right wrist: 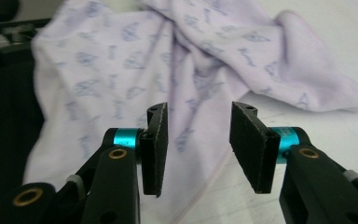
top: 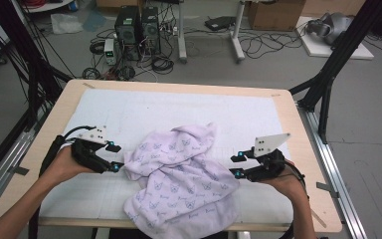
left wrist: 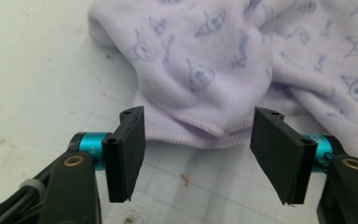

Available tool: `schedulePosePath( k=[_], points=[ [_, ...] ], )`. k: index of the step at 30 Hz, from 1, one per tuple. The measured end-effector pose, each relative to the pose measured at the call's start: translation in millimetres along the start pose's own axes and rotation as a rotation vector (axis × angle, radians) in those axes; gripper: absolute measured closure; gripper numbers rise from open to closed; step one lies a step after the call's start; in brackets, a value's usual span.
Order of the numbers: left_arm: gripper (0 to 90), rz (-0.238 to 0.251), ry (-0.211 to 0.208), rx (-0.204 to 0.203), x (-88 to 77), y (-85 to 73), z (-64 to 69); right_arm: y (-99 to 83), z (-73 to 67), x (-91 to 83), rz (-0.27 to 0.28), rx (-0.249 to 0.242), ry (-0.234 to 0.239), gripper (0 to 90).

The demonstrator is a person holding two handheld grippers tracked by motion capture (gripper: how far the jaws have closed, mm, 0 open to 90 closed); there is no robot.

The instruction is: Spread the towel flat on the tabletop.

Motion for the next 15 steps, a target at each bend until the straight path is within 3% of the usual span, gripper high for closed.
schedulePosePath(
  k=[1, 2, 4, 5, 8, 11, 13, 14, 15],
  points=[
    [35.7, -0.010, -0.014, 0.007, 3.3, -1.3, 3.5, 0.0, 0.0, 0.0, 0.000, 0.000, 0.000, 56.8],
    [35.4, -0.016, -0.019, 0.018, 7.2, -1.5, 6.6, 1.0, 4.5, 11.7, -0.048, -0.008, -0.028, 56.8],
    [35.3, -0.029, -0.037, 0.032, 14.3, -0.6, 13.1, 1.2, 6.5, 16.6, -0.067, -0.008, -0.043, 56.7],
    [35.1, -0.032, -0.048, 0.035, 18.2, 0.3, 16.5, 2.5, 11.5, 31.1, -0.112, -0.015, -0.069, 56.7],
    [34.2, -0.057, -0.061, 0.046, 28.9, 2.1, 24.0, 3.3, 13.7, 42.4, -0.143, -0.017, -0.074, 56.9],
    [32.2, -0.067, -0.056, 0.032, 38.8, 6.4, 28.0, 5.9, 19.7, 69.7, -0.205, -0.021, -0.091, 56.9],
    [33.0, -0.084, -0.052, 0.006, 45.1, 8.2, 27.7, 6.1, 20.8, 74.4, -0.215, -0.018, -0.096, 57.0],
    [40.5, -0.096, -0.047, 0.008, 48.5, 8.0, 26.7, 5.7, 25.1, 88.3, -0.250, -0.023, -0.108, 59.0],
    [40.5, -0.109, -0.050, 0.003, 51.2, 7.8, 26.6, 5.7, 25.1, 88.3, -0.250, -0.023, -0.108, 59.0]
  ],
)
Point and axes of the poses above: each handheld gripper's, and its own axes: x roughly forward along the jaws, y roughly out of its top, z roughly to its right, the point moved 9 cm from there along x, roughly forward along the jaws, and after that the axes turned 13 degrees about x, right-handed, at the moved point
